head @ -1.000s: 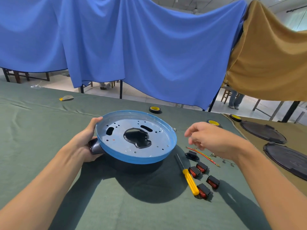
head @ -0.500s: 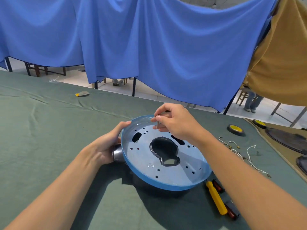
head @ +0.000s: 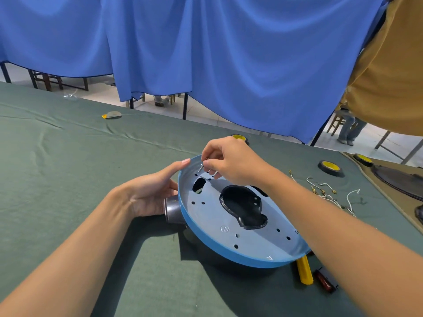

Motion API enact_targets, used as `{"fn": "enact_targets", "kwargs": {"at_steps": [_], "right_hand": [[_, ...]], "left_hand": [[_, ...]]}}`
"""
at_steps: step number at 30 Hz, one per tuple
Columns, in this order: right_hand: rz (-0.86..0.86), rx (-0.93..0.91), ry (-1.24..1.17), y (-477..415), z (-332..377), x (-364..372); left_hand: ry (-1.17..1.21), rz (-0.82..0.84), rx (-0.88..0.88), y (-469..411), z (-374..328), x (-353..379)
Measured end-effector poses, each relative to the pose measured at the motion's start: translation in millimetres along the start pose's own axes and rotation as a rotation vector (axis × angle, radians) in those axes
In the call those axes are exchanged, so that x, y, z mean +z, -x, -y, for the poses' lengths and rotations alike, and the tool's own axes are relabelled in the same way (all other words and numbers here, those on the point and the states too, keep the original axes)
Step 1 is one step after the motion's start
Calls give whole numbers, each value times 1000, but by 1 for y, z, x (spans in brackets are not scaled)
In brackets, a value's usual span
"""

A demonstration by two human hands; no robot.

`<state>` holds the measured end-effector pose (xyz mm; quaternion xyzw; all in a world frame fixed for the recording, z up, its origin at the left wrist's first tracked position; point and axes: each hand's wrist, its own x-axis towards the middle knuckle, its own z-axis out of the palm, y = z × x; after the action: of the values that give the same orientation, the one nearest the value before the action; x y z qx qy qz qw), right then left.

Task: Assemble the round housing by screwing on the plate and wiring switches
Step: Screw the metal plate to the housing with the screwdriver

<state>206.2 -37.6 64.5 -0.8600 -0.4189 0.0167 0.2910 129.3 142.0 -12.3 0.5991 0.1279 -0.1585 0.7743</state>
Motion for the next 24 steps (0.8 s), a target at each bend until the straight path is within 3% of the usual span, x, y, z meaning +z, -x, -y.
{"fn": "enact_targets", "kwargs": {"at_steps": [17,24], "right_hand": [[134,-115,328,-11,14,4],[151,-101,306,-13,13,3]], "left_hand": [[135,54,-31,3,1,2],[161,60,-23,5,1,4]]}}
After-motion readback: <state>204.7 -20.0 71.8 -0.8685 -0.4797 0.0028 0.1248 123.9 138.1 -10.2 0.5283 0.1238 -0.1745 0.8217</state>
